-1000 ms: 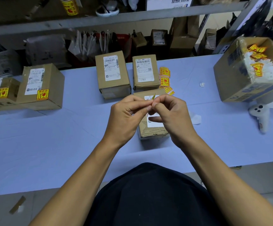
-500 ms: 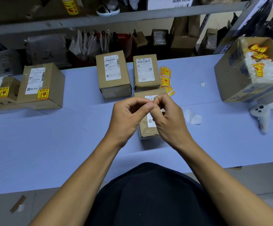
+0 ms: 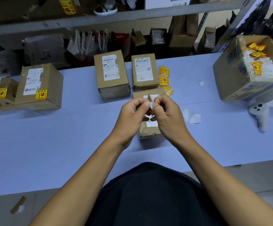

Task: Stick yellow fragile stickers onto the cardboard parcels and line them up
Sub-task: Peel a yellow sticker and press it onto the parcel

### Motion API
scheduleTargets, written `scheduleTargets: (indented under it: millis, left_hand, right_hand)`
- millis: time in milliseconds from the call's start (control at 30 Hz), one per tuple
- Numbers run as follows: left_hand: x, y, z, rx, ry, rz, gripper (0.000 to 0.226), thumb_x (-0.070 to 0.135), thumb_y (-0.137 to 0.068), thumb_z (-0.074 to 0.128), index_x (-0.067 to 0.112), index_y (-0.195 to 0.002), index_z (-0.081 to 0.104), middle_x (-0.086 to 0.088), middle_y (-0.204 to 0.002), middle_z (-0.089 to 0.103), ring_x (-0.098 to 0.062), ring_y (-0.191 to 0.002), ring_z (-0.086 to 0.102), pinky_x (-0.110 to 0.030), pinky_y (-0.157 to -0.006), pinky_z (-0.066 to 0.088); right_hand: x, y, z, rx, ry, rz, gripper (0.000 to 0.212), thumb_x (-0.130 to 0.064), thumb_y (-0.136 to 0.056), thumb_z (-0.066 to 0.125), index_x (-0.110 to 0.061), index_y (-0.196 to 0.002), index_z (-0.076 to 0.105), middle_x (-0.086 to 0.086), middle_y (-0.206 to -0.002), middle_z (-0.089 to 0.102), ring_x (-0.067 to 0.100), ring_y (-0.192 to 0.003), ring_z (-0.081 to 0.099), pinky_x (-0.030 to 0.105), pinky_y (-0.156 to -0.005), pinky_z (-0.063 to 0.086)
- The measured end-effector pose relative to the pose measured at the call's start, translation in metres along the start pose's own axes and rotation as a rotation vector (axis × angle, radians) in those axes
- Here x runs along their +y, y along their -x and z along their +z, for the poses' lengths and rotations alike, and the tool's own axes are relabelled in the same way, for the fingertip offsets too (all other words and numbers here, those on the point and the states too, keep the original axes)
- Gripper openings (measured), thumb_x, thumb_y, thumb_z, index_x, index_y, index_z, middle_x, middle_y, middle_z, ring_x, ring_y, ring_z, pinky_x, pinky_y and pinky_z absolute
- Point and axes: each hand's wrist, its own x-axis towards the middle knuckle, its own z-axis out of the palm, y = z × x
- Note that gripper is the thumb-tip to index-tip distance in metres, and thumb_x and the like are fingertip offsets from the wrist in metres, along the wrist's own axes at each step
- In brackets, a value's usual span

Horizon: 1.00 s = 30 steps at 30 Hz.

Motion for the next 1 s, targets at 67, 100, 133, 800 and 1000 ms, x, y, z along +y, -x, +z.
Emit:
scheduleTargets:
  millis: [67,100,133,800,1000]
  left_hand:
    - [-0.003,-0.003,0.003,0.003,0.160,-0.149,0.022,0.011,-0.103,0.046,0.010,-0.087,0.062,-0.002,-0.074,0.059,-0.014,-0.074,0.055,-0.027,-0.066,0.048]
    - [-0.005,-0.005,0.004,0.009,0.236,-0.208,0.023,0.011,-0.103,0.046,0.010,-0.087,0.062,-0.001,-0.073,0.058,-0.014,-0.072,0.055,-0.026,-0.064,0.046]
    - [-0.007,-0.007,0.004,0.016,0.294,-0.251,0.023,0.012,-0.103,0.045,0.009,-0.087,0.061,-0.001,-0.072,0.058,-0.014,-0.071,0.054,-0.025,-0.063,0.045]
    - [-0.034,-0.035,0.029,0.268,0.349,-0.416,0.017,0.011,-0.100,0.053,0.005,-0.088,0.063,-0.004,-0.075,0.058,-0.012,-0.066,0.057,-0.023,-0.062,0.053]
    - [-0.041,-0.034,0.038,0.322,0.334,-0.464,0.016,0.011,-0.100,0.054,0.004,-0.088,0.062,-0.005,-0.074,0.059,-0.012,-0.064,0.058,-0.026,-0.069,0.054]
  right_hand:
    - [0.009,-0.004,-0.005,0.006,-0.113,0.098,0.009,-0.021,-0.081,0.045,-0.014,-0.076,0.048,0.011,-0.077,0.052,0.021,-0.071,0.051,0.039,-0.063,0.057]
    - [0.014,-0.006,-0.008,0.021,-0.149,0.143,0.010,-0.019,-0.083,0.043,-0.013,-0.077,0.049,0.012,-0.077,0.052,0.018,-0.071,0.052,0.034,-0.060,0.056]
    - [0.019,-0.008,-0.012,0.043,-0.170,0.186,0.011,-0.016,-0.086,0.043,-0.014,-0.077,0.050,0.010,-0.076,0.052,0.016,-0.070,0.052,0.030,-0.059,0.053]
    - [0.152,-0.043,-0.110,0.228,0.157,0.650,0.027,-0.011,-0.090,0.046,-0.012,-0.063,0.044,0.005,-0.067,0.050,0.023,-0.064,0.051,0.033,-0.064,0.053]
    - [0.172,-0.052,-0.120,0.145,0.403,0.654,0.008,-0.012,-0.079,0.062,-0.021,-0.080,0.062,0.008,-0.097,0.068,0.031,-0.085,0.066,0.039,-0.079,0.057]
